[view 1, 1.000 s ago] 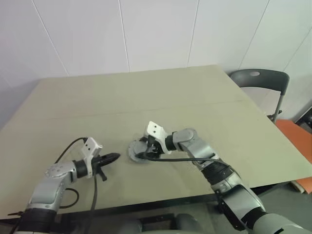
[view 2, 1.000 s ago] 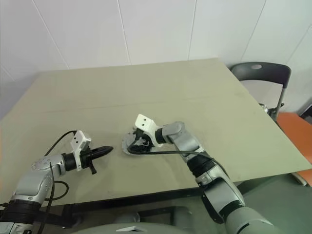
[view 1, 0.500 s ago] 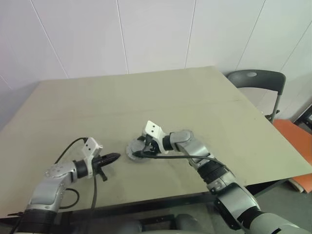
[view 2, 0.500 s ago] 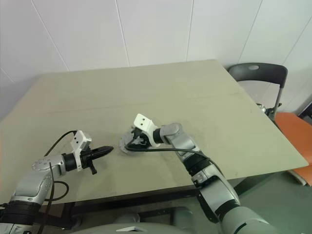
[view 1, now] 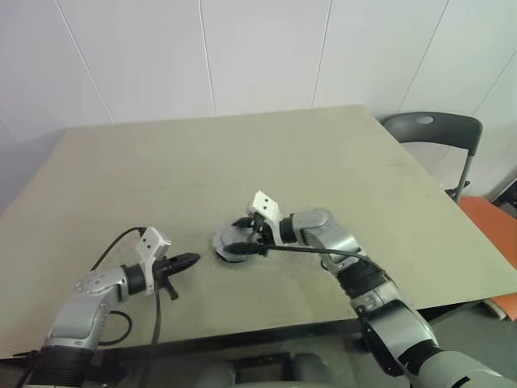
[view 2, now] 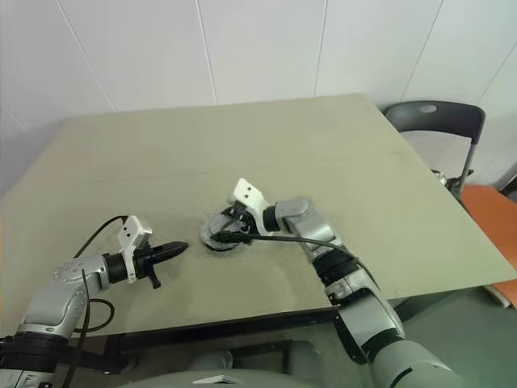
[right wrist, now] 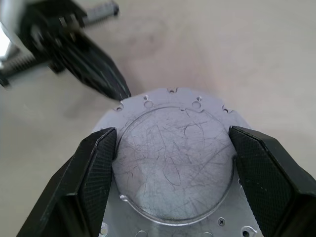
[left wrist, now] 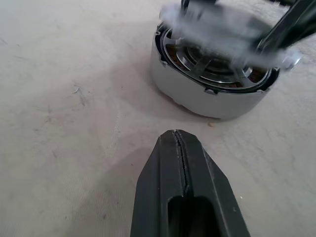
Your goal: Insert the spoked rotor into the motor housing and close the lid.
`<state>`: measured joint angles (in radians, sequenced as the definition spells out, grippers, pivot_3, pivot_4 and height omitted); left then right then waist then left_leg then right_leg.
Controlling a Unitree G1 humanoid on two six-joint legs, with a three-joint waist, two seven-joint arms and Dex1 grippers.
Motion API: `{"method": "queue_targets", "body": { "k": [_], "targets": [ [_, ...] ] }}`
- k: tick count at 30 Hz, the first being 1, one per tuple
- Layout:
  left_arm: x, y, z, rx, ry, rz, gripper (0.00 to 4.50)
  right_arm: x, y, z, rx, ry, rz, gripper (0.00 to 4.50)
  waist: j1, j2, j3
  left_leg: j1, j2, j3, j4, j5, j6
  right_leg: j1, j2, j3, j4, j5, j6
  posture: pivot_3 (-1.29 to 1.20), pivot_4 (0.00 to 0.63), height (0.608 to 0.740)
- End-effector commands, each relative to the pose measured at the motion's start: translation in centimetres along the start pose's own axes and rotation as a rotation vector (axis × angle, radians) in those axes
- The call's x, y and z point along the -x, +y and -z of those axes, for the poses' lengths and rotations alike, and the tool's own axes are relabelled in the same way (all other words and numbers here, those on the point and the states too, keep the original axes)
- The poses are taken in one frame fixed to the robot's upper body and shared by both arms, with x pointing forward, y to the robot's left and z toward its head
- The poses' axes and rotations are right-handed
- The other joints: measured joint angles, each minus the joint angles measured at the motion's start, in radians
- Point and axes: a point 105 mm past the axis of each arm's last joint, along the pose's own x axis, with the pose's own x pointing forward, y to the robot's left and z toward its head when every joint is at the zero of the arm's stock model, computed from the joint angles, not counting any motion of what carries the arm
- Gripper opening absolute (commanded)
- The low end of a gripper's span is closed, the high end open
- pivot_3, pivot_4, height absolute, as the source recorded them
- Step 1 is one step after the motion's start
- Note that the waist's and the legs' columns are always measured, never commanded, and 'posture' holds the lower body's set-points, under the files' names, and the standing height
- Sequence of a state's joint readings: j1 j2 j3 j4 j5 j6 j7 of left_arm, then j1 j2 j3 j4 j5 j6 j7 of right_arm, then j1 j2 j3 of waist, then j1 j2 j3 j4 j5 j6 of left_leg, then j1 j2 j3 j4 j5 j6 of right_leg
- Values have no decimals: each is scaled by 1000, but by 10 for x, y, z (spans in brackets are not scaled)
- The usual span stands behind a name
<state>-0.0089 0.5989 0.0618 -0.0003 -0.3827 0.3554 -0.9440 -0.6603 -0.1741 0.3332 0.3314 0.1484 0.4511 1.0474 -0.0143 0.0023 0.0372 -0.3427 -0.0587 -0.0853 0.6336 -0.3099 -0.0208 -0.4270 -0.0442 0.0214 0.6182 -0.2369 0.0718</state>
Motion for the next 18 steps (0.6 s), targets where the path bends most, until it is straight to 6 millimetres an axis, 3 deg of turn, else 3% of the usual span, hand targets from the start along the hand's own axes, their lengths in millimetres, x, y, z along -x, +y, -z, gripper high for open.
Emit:
{"method": "queue_targets", "body": {
  "k": [1, 6, 10, 18],
  "targets": [
    [4, 4, -11, -39, -21, -10, 0, 9, 3, -37, 57, -137, -23, 3286, 0, 0, 0, -1, 0, 0, 0, 0, 0, -2, 0, 0, 1, 0, 0, 0, 0, 740],
    [4, 3, -12, -40, -22, -8, 0, 9, -13, -27, 138, -42, 81, 3286, 2, 0, 0, -4, -1, 0, -1, 0, 0, -5, -1, 0, 0, 1, -1, 0, 0, 740],
    [3, 2, -13, -39, -21, -6, 0, 5, -11, -9, 201, 73, 73, 3286, 2, 0, 0, -5, -1, 0, -1, 0, 0, -5, -2, 0, 0, 1, -1, 0, 0, 740],
    [5, 1, -14, -38, -18, -7, 0, 3, -6, 7, 185, 135, 48, 3286, 0, 0, 0, -3, -1, 0, 0, 0, 0, -4, -1, 0, 1, 1, -2, 0, 0, 740]
  ]
}}
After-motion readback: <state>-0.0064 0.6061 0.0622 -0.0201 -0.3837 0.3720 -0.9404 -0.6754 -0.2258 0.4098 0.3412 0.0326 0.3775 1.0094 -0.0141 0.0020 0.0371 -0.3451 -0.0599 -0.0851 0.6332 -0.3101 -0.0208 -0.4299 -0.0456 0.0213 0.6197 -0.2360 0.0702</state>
